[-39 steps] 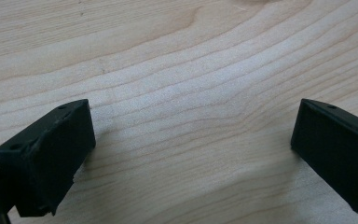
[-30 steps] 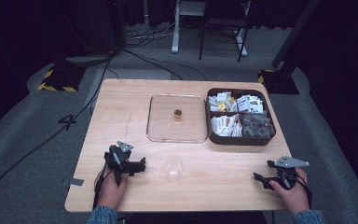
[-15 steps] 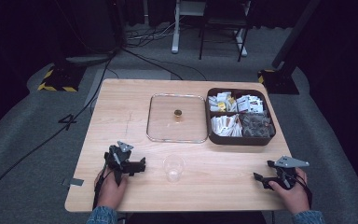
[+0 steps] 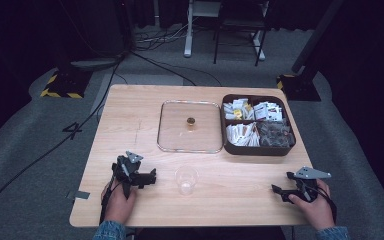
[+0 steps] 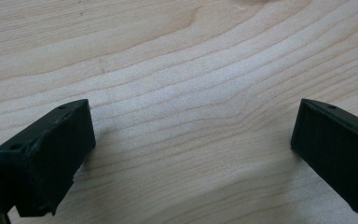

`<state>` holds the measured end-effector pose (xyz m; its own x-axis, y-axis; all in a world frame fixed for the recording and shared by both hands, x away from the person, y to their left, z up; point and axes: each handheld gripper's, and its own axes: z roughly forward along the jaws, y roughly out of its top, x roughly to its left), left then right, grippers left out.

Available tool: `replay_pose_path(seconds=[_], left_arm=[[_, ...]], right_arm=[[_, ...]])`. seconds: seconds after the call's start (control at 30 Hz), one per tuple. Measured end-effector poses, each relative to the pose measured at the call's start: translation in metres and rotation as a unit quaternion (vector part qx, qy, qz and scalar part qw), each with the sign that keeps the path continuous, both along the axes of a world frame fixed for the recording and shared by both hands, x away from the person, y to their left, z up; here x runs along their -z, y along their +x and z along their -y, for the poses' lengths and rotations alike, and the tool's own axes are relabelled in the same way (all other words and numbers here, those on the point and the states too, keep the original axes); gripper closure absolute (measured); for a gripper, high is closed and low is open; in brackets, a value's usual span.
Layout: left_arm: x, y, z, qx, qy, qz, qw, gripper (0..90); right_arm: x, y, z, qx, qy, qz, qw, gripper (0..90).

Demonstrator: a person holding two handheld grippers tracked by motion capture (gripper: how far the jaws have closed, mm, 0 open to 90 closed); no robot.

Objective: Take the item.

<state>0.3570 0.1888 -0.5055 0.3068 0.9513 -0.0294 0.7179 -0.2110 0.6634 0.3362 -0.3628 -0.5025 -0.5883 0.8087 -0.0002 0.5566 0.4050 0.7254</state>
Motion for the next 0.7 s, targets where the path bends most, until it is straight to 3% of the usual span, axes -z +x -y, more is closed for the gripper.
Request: replay_pose_path(seconds=[0.1,0.43,0.6,0.7], left_arm=[[0.0,0.0,0.0,0.0,0.0,0.0,1.0,0.0],[0.0,0.0,0.0,0.0,0.0,0.0,1.0,0.0],[0.0,0.0,0.0,0.0,0.0,0.0,1.0,0.0],[0.0,0.0,0.0,0.001,0.001,-0.001,1.0,0.0]], right_arm=[[-0.006,0.003,0.001,-0.008,0.011,-0.019,0.9997,23.1],[-0.031,0.008,-0.002,-0.012,0.019,-0.003,0.9997,22.3],[-0.044,0.012,-0.003,-0.008,0.038,-0.006,0.9992,20.2],[-0.055,0.015,-0.001,-0.002,0.039,0.008,0.9992,19.0]])
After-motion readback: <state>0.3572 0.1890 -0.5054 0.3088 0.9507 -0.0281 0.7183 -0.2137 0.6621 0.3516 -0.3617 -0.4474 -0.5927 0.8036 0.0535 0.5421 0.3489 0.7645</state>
